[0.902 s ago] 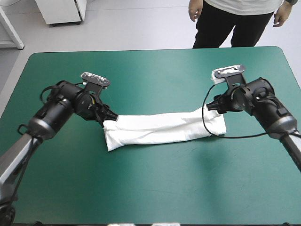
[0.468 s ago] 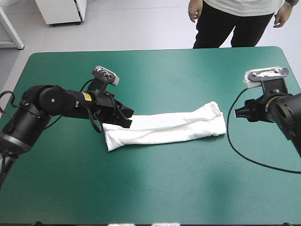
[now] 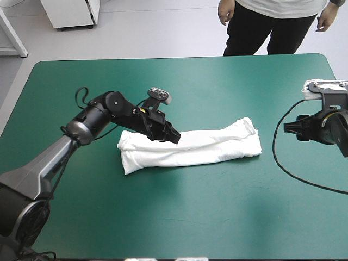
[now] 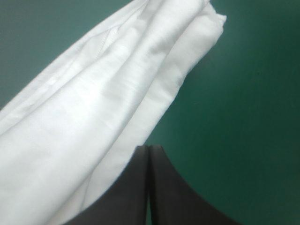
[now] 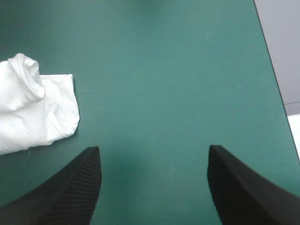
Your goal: Fold the cloth
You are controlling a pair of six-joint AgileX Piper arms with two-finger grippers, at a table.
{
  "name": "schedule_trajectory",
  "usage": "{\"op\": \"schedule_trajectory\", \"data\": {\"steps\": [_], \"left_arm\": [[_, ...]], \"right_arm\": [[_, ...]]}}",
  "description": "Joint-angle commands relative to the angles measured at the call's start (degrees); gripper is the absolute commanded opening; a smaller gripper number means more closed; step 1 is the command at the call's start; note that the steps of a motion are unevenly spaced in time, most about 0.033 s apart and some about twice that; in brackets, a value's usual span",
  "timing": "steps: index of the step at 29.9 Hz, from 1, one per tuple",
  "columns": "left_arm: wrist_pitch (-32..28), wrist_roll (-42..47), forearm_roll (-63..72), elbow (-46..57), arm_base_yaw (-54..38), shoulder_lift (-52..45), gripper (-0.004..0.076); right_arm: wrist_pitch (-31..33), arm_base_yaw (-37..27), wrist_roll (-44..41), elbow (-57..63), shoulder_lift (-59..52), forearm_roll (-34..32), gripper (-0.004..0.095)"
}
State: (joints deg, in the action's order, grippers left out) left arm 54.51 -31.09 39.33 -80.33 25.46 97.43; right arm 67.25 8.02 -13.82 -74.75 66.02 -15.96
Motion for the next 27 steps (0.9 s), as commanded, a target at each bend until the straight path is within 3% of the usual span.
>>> {"op": "schedule_trajectory", "data": {"steps": [1,10,18,27], "left_arm": [[-3.2,-0.2,2.6,-1.9,2.6,1.6,-0.001],[-8.5,0.9,1.2,-1.9,4.9,11.0,-0.001],[-8.5,5.2,-3.8,-1.9,6.5,16.8,-0.001],[-11.1,9.3,-8.9,-1.9,8.1,17.0,-0.001]], "right_arm": [[-3.2,-0.6,1.1,-1.7,2.3,0.8,0.0621],[-8.0,-1.1,5.3,-1.7,11.3,11.7,0.0621],[-9.6,-10.7,17.7,-1.7,18.8,35.4,0.0621],[-7.4,-13.6,25.4,-1.7,27.3,45.4,0.0622]]}}
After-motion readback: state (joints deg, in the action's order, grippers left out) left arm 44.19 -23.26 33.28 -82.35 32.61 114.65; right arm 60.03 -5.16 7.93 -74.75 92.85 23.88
